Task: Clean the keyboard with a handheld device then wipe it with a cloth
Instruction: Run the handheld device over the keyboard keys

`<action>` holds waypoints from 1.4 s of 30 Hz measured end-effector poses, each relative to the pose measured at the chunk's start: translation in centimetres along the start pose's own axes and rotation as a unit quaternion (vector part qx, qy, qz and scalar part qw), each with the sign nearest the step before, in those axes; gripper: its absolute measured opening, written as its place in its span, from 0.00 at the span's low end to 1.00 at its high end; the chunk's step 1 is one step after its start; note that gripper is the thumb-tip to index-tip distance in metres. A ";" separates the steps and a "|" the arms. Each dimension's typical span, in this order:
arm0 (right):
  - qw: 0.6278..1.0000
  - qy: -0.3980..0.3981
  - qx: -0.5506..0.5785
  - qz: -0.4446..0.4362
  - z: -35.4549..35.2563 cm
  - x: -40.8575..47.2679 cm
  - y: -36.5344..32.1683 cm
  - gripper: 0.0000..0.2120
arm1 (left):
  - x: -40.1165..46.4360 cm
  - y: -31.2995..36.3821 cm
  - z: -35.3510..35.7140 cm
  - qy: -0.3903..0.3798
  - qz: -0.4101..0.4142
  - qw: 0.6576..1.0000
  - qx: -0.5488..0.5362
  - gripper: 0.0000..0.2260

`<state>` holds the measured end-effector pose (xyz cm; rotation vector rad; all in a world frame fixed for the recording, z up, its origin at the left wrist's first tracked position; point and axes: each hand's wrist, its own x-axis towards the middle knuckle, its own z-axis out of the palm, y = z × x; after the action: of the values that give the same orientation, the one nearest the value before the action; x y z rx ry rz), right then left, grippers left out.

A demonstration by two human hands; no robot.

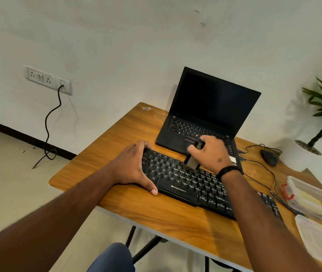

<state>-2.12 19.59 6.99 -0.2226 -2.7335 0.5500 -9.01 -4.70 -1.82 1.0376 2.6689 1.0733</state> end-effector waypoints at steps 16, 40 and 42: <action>0.997 0.052 -0.050 0.011 2.0 1.1 -2.2 0.13 | -0.1 0.1 -0.1 0.008 0.015 1.000 0.001 0.57; 0.990 -0.045 -0.131 0.016 0.7 1.8 -4.4 0.11 | -0.1 0.2 -0.1 0.011 0.020 1.000 -0.001 0.57; 0.998 -0.042 -0.035 -0.022 1.9 1.3 -6.0 0.11 | -0.2 0.2 -0.1 0.009 0.021 1.000 0.002 0.58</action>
<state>-4.54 13.71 8.11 -0.1608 -2.8343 0.4617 -8.82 -4.79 -1.63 1.0954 2.6756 1.0912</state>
